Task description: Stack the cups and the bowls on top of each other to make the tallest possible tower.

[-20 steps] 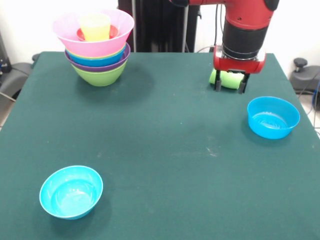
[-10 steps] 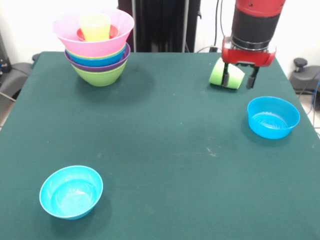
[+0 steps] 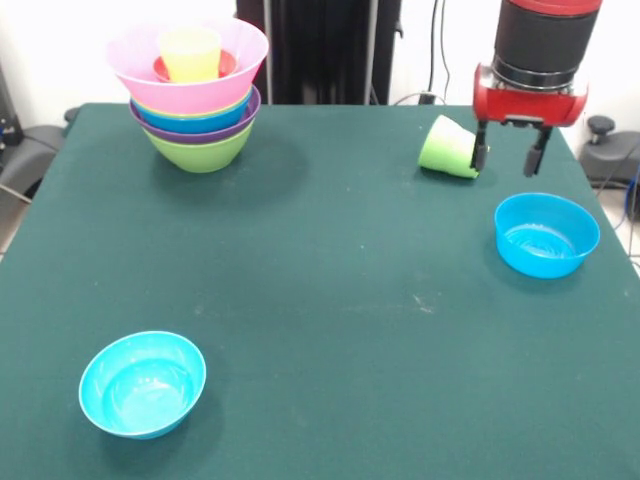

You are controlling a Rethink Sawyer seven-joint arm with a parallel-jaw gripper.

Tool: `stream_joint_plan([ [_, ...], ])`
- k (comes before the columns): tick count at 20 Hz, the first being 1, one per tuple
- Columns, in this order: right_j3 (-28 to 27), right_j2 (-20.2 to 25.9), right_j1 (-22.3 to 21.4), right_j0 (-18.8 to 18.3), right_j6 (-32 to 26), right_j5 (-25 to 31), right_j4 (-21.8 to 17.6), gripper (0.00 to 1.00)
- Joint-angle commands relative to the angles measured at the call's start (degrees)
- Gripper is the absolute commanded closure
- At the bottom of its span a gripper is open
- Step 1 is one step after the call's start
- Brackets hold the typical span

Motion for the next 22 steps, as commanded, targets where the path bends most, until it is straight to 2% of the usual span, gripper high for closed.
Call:
stream_joint_plan([
  [1,-4.5,0.0,6.5,2.7,12.1,-1.9,2.0,0.00],
  [8,-4.7,-1.8,8.8,5.6,14.6,-4.3,5.3,0.00],
  [14,-5.0,-3.6,9.6,8.5,16.9,-4.2,8.1,0.00],
  [22,-7.5,-5.1,10.2,9.8,17.8,-2.3,9.1,0.00],
])
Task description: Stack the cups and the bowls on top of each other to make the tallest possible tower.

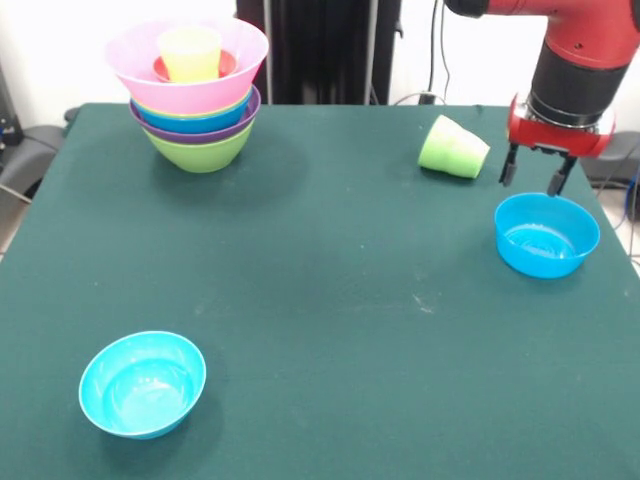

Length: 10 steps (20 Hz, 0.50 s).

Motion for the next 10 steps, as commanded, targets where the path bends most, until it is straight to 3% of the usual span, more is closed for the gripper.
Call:
stream_joint_plan([
  [1,-4.6,0.6,1.8,0.8,10.7,-1.9,1.9,0.00],
  [10,-6.7,-0.5,0.6,1.6,10.6,2.5,1.3,0.00],
])
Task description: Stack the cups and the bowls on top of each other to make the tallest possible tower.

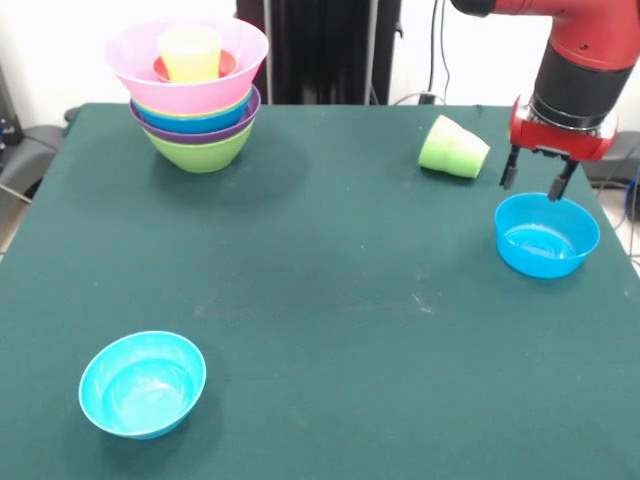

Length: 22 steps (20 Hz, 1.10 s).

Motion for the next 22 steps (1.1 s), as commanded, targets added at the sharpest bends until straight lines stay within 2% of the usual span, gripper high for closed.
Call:
stream_joint_plan([
  [1,-5.6,1.0,0.4,0.7,9.0,2.4,1.3,0.00],
  [7,-8.7,0.6,0.8,1.0,8.6,3.8,1.5,0.00],
  [14,-12.4,-0.1,4.1,2.0,10.4,3.2,2.6,0.00],
  [22,-13.4,-1.4,5.6,3.2,10.9,3.2,4.2,0.00],
])
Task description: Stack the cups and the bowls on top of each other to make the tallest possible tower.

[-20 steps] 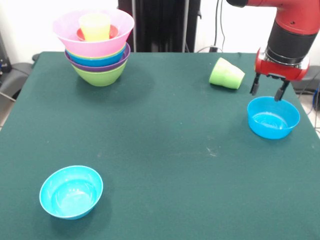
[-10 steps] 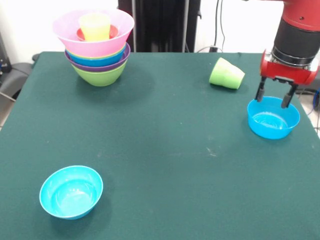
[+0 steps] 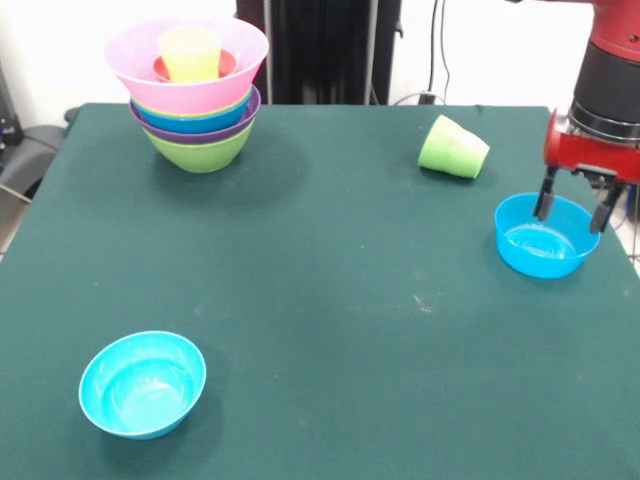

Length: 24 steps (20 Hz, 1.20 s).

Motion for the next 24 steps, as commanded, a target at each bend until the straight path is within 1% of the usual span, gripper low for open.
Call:
stream_joint_plan([
  [1,-3.4,2.0,3.6,1.2,10.8,3.3,1.8,0.00],
  [4,-3.0,1.9,3.9,1.8,11.0,4.8,2.5,0.00],
  [8,-2.1,1.1,4.1,3.4,12.3,4.6,3.5,0.00],
  [15,-1.6,0.7,4.5,4.0,12.2,4.3,5.4,0.00],
  [19,-1.9,0.7,6.0,4.9,13.1,4.3,6.8,0.00],
  [24,-1.6,0.8,7.4,5.5,13.0,1.8,7.8,0.00],
])
